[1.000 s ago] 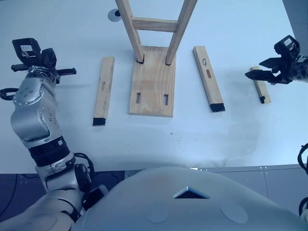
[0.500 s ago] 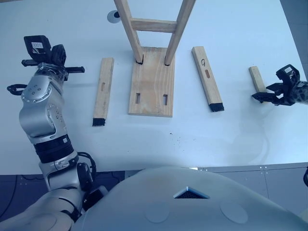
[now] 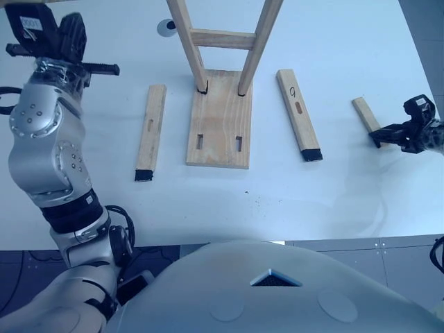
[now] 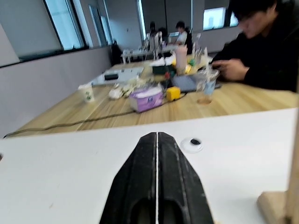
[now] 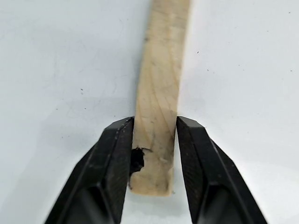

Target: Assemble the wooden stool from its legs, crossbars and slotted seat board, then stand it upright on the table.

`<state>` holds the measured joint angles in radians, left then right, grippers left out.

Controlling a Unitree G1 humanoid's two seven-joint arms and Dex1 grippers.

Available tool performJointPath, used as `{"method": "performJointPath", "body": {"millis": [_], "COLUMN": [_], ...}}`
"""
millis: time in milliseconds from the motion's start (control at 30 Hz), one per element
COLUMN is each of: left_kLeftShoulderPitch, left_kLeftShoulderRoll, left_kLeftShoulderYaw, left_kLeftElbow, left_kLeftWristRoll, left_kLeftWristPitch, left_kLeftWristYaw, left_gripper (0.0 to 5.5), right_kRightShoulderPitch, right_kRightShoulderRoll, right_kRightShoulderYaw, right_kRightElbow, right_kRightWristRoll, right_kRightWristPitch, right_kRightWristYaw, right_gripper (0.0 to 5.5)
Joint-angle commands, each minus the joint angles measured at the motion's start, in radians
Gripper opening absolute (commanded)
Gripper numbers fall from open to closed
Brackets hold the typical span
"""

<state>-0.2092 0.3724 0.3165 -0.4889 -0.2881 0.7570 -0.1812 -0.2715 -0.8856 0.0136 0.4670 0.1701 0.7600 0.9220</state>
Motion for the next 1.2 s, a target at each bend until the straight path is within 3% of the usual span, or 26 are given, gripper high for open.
{"method": "performJointPath", "body": {"millis": [33,267,533,700,1200], "left_kLeftShoulderPitch": [-0.051,-0.116,-0.27,-0.324,-0.361], "left_kLeftShoulderRoll": [-0.088,-0.217,-0.355,-0.342,-0.302], "left_kLeftShoulderYaw": [-0.02,-0.088,-0.277,-0.237,-0.185], "left_kLeftElbow": [-0.123,-0.14,0.014,0.047,-0.007], "left_kLeftWristRoll": [-0.179,-0.336,-0.327,-0.345,-0.44], "left_kLeftWristPitch": [0.061,0.08,0.01,-0.001,0.014], "left_kLeftWristYaw": [-0.033,0.014,0.037,0.054,0.074], "left_gripper": [0.0,0.98,2.03,2.76,2.81], "right_kRightShoulderPitch": [0.002,-0.102,-0.387,-0.457,-0.401], "right_kRightShoulderRoll": [0.135,0.198,0.324,0.356,0.335], "right_kRightShoulderYaw": [0.011,-0.042,-0.115,-0.115,0.052], "right_kRightElbow": [0.186,0.068,-0.355,-0.563,-0.772], "right_kRightWristRoll": [-0.047,-0.008,0.141,0.239,0.223], "right_kRightWristPitch": [-0.096,-0.258,-0.223,-0.218,-0.124], "right_kRightWristYaw": [-0.141,-0.182,-0.256,-0.231,-0.17], "right_gripper": [1.29,1.29,1.29,1.29,1.29]}}
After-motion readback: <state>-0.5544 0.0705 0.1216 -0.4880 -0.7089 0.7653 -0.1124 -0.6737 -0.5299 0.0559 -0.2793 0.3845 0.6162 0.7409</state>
